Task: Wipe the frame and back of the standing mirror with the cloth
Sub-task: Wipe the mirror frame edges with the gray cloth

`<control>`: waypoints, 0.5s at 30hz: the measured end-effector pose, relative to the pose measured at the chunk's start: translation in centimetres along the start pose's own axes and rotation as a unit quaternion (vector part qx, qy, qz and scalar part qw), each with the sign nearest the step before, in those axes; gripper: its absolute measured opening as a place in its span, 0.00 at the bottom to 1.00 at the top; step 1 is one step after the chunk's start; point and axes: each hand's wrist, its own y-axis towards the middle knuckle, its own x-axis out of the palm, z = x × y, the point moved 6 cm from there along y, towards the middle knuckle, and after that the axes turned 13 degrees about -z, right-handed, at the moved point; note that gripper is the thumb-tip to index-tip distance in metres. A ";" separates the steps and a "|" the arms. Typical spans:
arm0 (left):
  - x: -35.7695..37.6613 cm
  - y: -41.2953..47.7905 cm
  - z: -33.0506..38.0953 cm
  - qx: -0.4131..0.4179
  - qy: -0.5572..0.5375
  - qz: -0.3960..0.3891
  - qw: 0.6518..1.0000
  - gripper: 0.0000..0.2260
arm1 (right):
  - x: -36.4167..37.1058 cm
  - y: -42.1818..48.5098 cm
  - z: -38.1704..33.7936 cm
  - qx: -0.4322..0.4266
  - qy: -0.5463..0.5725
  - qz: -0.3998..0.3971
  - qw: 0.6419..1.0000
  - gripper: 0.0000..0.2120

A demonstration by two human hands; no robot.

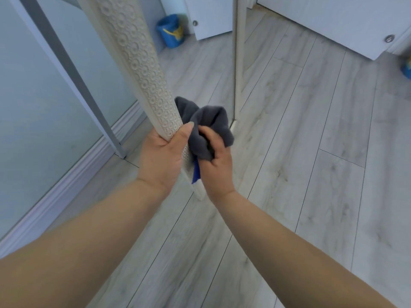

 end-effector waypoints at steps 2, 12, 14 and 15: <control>0.0 0.1 -0.1 -0.002 0.021 0.005 1.000 0.08 | 0.4 -1.2 2.7 0.020 -0.021 -0.026 0.999 0.23; -0.4 0.0 -0.7 -0.007 0.033 0.010 0.999 0.20 | -0.7 -0.7 8.8 0.415 0.183 0.062 0.889 0.19; -0.4 0.0 -0.7 -0.008 0.039 0.005 0.999 0.13 | -0.5 1.1 5.2 0.328 0.182 0.070 0.924 0.31; -0.4 0.0 -0.6 -0.004 0.042 0.005 0.999 0.09 | -0.5 1.9 2.9 0.258 0.178 0.065 0.947 0.34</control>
